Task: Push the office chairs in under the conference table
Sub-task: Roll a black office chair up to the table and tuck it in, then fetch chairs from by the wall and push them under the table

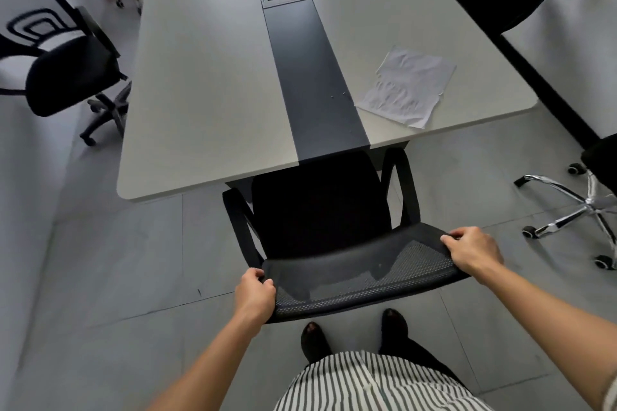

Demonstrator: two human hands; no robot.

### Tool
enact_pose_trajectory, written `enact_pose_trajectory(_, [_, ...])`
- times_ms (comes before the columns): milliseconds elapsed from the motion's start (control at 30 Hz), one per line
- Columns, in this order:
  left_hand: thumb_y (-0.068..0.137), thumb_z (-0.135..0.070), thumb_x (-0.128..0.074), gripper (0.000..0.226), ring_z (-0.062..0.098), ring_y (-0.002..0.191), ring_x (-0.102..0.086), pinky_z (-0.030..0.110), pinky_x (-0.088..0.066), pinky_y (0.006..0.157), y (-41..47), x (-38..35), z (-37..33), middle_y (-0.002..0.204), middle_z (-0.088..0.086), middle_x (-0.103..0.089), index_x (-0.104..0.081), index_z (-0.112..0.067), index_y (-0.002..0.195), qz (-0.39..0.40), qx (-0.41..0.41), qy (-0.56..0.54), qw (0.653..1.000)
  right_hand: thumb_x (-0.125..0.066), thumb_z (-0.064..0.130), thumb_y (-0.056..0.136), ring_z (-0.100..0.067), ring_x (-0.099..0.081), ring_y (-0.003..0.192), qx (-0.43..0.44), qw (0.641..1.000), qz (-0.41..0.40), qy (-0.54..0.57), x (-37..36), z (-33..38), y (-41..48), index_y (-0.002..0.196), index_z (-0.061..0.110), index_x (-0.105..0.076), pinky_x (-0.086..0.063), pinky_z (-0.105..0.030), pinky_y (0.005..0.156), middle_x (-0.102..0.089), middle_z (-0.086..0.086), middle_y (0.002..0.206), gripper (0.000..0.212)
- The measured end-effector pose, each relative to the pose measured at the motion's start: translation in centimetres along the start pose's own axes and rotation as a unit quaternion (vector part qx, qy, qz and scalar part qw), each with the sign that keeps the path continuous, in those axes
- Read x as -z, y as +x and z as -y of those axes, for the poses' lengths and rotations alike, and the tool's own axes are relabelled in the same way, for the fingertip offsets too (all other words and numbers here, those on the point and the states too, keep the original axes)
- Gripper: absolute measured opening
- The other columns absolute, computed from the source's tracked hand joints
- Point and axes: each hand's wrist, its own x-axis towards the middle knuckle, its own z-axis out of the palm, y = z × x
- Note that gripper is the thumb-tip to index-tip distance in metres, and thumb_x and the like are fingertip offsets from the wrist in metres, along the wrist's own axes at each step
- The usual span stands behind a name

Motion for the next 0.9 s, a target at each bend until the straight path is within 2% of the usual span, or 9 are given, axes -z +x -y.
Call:
enact_pose_trajectory(133, [0.091,-0.016,-0.047,0.029,0.022,0.088,-0.052,0.031,-0.040,0.074,-0.1,0.5,0.7,0.115,0.012,-0.060,-0.052,-0.008,0.119,0.014,-0.028,0.046,0.998,-0.060,0.035,0.087,-0.038,-0.060,0.102,0.002,1.000,-0.003,0.010,-0.1,0.2,-1.1,0.105,0.015,-0.072,-0.047,-0.037,0.084,-0.070,-0.016,0.110,0.029])
enact_pose_trajectory(200, [0.091,-0.024,-0.044,0.027,0.025,0.089,-0.055,0.032,-0.042,0.072,0.0,1.4,1.0,0.108,0.010,-0.064,-0.054,-0.013,0.114,0.011,-0.059,0.152,0.986,-0.059,0.034,0.087,-0.038,-0.060,0.103,-0.001,1.000,-0.002,0.021,-0.4,0.1,-2.1,0.106,0.016,-0.071,-0.047,-0.038,0.085,-0.069,-0.016,0.112,0.029])
enact_pose_trajectory(300, [0.091,-0.033,-0.041,0.027,0.028,0.093,-0.057,0.035,-0.042,0.071,-0.5,2.7,0.1,0.103,0.009,-0.060,-0.052,-0.015,0.107,-0.012,-0.138,0.342,0.929,-0.061,0.035,0.086,-0.033,-0.063,0.098,0.025,0.997,0.012,0.072,-0.5,-0.9,-4.1,0.114,0.016,-0.066,-0.050,-0.038,0.084,-0.069,-0.013,0.112,0.034])
enact_pose_trajectory(367, [0.090,-0.034,-0.044,0.029,0.026,0.096,-0.055,0.035,-0.043,0.074,-1.6,3.0,-1.0,0.104,0.007,-0.057,-0.052,-0.015,0.111,-0.030,-0.214,0.381,0.899,-0.061,0.035,0.087,-0.022,-0.070,0.074,0.058,0.991,0.025,0.122,0.1,-2.2,-6.2,0.117,0.018,-0.063,-0.054,-0.035,0.072,-0.072,-0.009,0.098,0.034])
enact_pose_trajectory(433, [0.090,-0.034,-0.048,0.030,0.022,0.094,-0.057,0.035,-0.045,0.077,-3.4,2.6,-2.3,0.103,0.003,-0.059,-0.055,-0.018,0.114,-0.031,-0.291,0.333,0.896,-0.060,0.036,0.089,-0.012,-0.067,0.052,0.090,0.984,0.035,0.152,1.0,-4.5,-8.3,0.117,0.023,-0.061,-0.053,-0.032,0.061,-0.072,-0.002,0.080,0.031])
enact_pose_trajectory(467, [0.090,-0.034,-0.050,0.030,0.020,0.092,-0.058,0.034,-0.047,0.077,-4.6,2.2,-3.2,0.102,0.000,-0.061,-0.056,-0.020,0.115,-0.019,-0.318,0.289,0.903,-0.060,0.036,0.089,-0.011,-0.066,0.051,0.104,0.983,0.033,0.146,1.5,-6.0,-9.2,0.115,0.024,-0.062,-0.054,-0.033,0.062,-0.071,0.001,0.076,0.029])
enact_pose_trajectory(533, [0.089,-0.033,-0.053,0.028,0.013,0.085,-0.060,0.034,-0.052,0.075,-7.4,0.7,-5.2,0.096,-0.005,-0.062,-0.057,-0.023,0.115,0.014,-0.365,0.217,0.905,-0.062,0.036,0.087,-0.011,-0.068,0.059,0.111,0.986,0.021,0.121,2.6,-9.3,-10.3,0.107,0.022,-0.068,-0.056,-0.037,0.069,-0.071,0.005,0.076,0.025])
enact_pose_trajectory(667, [0.088,-0.030,-0.057,0.022,0.005,0.077,-0.061,0.036,-0.054,0.071,-13.6,-4.8,-8.5,0.084,-0.011,-0.063,-0.059,-0.026,0.109,0.072,-0.428,0.172,0.885,-0.064,0.038,0.085,-0.011,-0.066,0.069,0.092,0.991,0.000,0.096,5.5,-16.5,-11.9,0.100,0.027,-0.071,-0.053,-0.032,0.070,-0.068,0.012,0.073,0.020])
enact_pose_trajectory(900, [0.086,-0.031,-0.059,0.017,0.000,0.065,-0.055,0.018,-0.042,0.061,-21.1,-16.7,-12.0,0.074,-0.014,-0.060,-0.056,-0.039,0.101,0.234,-0.443,0.222,0.837,-0.063,0.038,0.086,-0.007,-0.064,0.072,0.003,0.993,-0.039,0.115,10.2,-29.8,-13.1,0.099,0.028,-0.071,-0.047,-0.024,0.066,-0.067,0.015,0.075,0.019])
